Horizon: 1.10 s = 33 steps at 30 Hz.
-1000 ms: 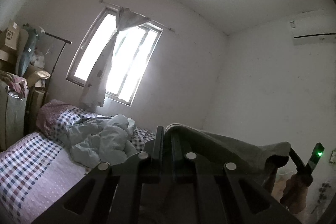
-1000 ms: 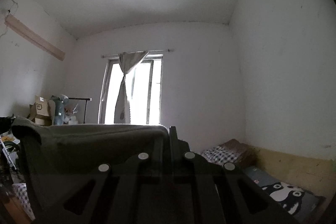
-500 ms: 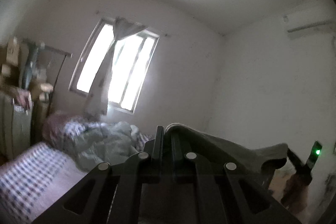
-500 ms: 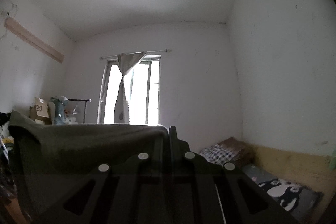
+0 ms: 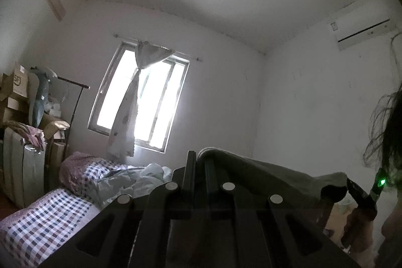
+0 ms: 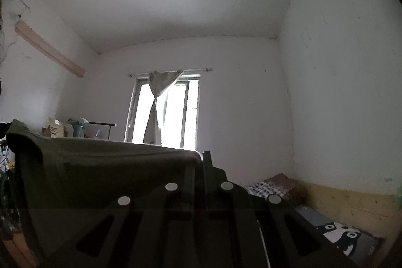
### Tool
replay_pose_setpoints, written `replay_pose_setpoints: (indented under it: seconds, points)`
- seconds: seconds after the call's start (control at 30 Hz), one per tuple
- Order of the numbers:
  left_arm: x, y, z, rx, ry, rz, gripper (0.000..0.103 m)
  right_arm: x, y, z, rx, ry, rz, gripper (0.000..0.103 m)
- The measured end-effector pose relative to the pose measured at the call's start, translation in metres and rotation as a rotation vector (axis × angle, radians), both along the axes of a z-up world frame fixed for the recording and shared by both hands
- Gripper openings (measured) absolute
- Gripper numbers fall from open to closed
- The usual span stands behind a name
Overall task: Fold clothes
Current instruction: 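Raise the green shirt high with both tools, holding it stretched between them, then lower the shirt onto the bed with both tools and release it flat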
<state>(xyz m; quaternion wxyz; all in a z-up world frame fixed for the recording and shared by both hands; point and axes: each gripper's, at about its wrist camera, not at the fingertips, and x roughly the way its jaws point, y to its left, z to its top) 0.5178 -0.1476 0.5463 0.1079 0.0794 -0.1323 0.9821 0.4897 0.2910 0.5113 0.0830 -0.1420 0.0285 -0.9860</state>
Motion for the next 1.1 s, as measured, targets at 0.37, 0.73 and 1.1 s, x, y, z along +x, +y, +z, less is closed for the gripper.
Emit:
replay_pose_setpoints:
  seconds: [0.37,0.73,1.1]
  points:
    - [-0.171,-0.007,-0.036,-0.067,-0.221,0.099,0.005,-0.109,-0.006,-0.036,0.014,-0.124,-0.016,0.004]
    - [-0.420,-0.012,-0.153,-0.082,-0.556,0.229,0.005,-0.332,-0.020,-0.130,0.028,-0.416,-0.057,0.004]
    - [-0.632,-0.003,-0.309,-0.161,-0.850,0.333,0.005,-0.588,-0.009,-0.264,0.049,-0.802,-0.095,0.004]
